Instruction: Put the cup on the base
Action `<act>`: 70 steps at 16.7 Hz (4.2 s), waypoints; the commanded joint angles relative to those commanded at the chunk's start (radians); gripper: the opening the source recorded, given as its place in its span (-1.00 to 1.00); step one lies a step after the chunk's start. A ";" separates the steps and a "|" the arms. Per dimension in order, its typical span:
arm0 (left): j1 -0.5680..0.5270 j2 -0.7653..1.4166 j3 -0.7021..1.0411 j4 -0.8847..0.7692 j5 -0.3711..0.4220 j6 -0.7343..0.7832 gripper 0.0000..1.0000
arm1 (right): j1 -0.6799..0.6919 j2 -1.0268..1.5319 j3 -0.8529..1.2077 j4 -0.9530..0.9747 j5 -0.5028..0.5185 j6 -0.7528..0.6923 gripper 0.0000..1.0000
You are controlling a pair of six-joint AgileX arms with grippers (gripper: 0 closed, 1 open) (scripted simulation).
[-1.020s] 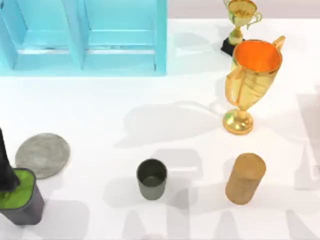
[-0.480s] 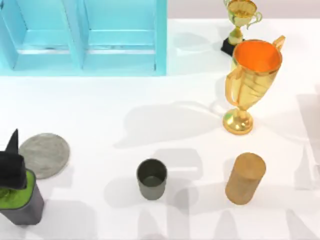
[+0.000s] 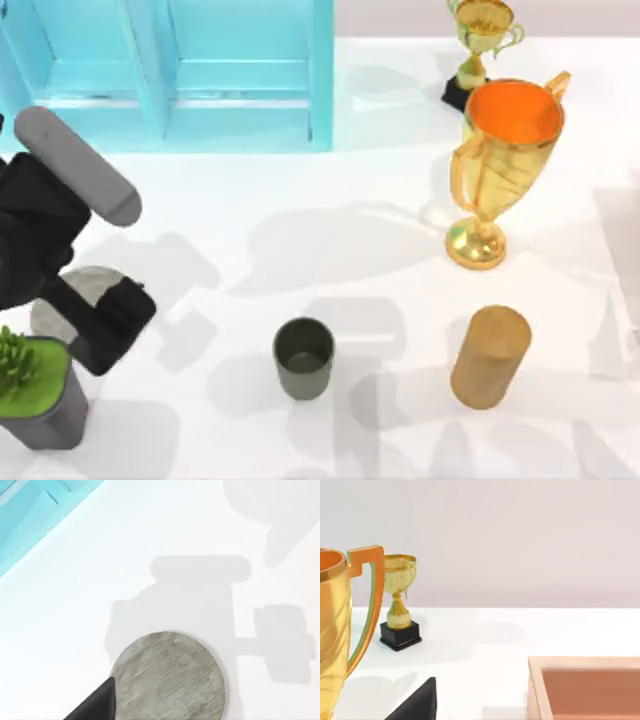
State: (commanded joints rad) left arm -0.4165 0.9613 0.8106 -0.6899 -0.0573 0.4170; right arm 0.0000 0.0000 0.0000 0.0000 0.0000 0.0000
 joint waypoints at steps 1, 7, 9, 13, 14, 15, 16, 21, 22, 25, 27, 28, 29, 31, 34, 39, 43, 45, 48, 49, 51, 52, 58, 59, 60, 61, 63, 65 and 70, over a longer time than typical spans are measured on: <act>-0.042 0.092 0.076 -0.063 0.001 0.037 1.00 | 0.000 0.000 0.000 0.000 0.000 0.000 1.00; -0.277 0.592 0.486 -0.393 0.027 0.231 1.00 | 0.000 0.000 0.000 0.000 0.000 0.000 1.00; -0.339 0.719 0.589 -0.473 0.038 0.279 1.00 | 0.000 0.000 0.000 0.000 0.000 0.000 1.00; -0.415 0.867 0.711 -0.564 0.055 0.336 1.00 | 0.000 0.000 0.000 0.000 0.000 0.000 1.00; -0.421 0.878 0.720 -0.571 0.056 0.340 1.00 | 0.000 0.000 0.000 0.000 0.000 0.000 1.00; -0.421 0.879 0.721 -0.571 0.056 0.341 1.00 | 0.000 0.000 0.000 0.000 0.000 0.000 1.00; -0.421 0.879 0.721 -0.571 0.056 0.341 1.00 | 0.000 0.000 0.000 0.000 0.000 0.000 1.00; -0.411 0.879 0.711 -0.561 0.055 0.345 1.00 | 0.000 0.000 0.000 0.000 0.000 0.000 1.00; -0.405 0.884 0.699 -0.545 0.054 0.352 1.00 | 0.000 0.000 0.000 0.000 0.000 0.000 1.00; -0.393 0.912 0.626 -0.444 0.053 0.364 1.00 | 0.000 0.000 0.000 0.000 0.000 0.000 1.00; -0.394 0.937 0.561 -0.356 0.055 0.367 1.00 | 0.000 0.000 0.000 0.000 0.000 0.000 1.00; -0.396 0.948 0.531 -0.315 0.056 0.369 1.00 | 0.000 0.000 0.000 0.000 0.000 0.000 1.00; -0.398 0.958 0.504 -0.280 0.056 0.368 1.00 | 0.000 0.000 0.000 0.000 0.000 0.000 1.00; -0.405 0.971 0.464 -0.225 0.056 0.359 1.00 | 0.000 0.000 0.000 0.000 0.000 0.000 1.00; -0.417 0.976 0.440 -0.193 0.057 0.346 1.00 | 0.000 0.000 0.000 0.000 0.000 0.000 1.00; -0.417 0.976 0.440 -0.193 0.057 0.346 0.70 | 0.000 0.000 0.000 0.000 0.000 0.000 1.00; -0.417 0.976 0.440 -0.193 0.057 0.346 0.10 | 0.000 0.000 0.000 0.000 0.000 0.000 1.00; -0.417 0.976 0.440 -0.193 0.057 0.346 -0.21 | 0.000 0.000 0.000 0.000 0.000 0.000 1.00; -0.417 0.976 0.440 -0.193 0.057 0.346 -0.66 | 0.000 0.000 0.000 0.000 0.000 0.000 1.00; -0.417 0.976 0.440 -0.193 0.057 0.346 -0.81 | 0.000 0.000 0.000 0.000 0.000 0.000 1.00; -0.417 0.976 0.440 -0.193 0.057 0.346 -1.00 | 0.000 0.000 0.000 0.000 0.000 0.000 1.00; -0.417 0.976 0.440 -0.193 0.057 0.346 -1.00 | 0.000 0.000 0.000 0.000 0.000 0.000 1.00; -0.417 0.976 0.440 -0.193 0.057 0.346 -1.00 | 0.000 0.000 0.000 0.000 0.000 0.000 1.00; -0.416 0.975 0.440 -0.193 0.056 0.347 -1.00 | 0.000 0.000 0.000 0.000 0.000 0.000 1.00; -0.414 0.975 0.441 -0.195 0.056 0.345 -1.00 | 0.000 0.000 0.000 0.000 0.000 0.000 1.00; -0.409 0.976 0.447 -0.202 0.057 0.333 -1.00 | 0.000 0.000 0.000 0.000 0.000 0.000 1.00; -0.372 0.975 0.471 -0.228 0.057 0.278 -1.00 | 0.000 0.000 0.000 0.000 0.000 0.000 1.00; -0.299 0.969 0.494 -0.259 0.059 0.196 -1.00 | 0.000 0.000 0.000 0.000 0.000 0.000 1.00; -0.103 0.942 0.535 -0.323 0.060 -0.189 -1.00 | 0.000 0.000 0.000 0.000 0.000 0.000 1.00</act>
State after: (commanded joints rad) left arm -0.5197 1.9034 1.3458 -1.0124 0.0026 0.2284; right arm 0.0000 0.0000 0.0000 0.0000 0.0000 0.0000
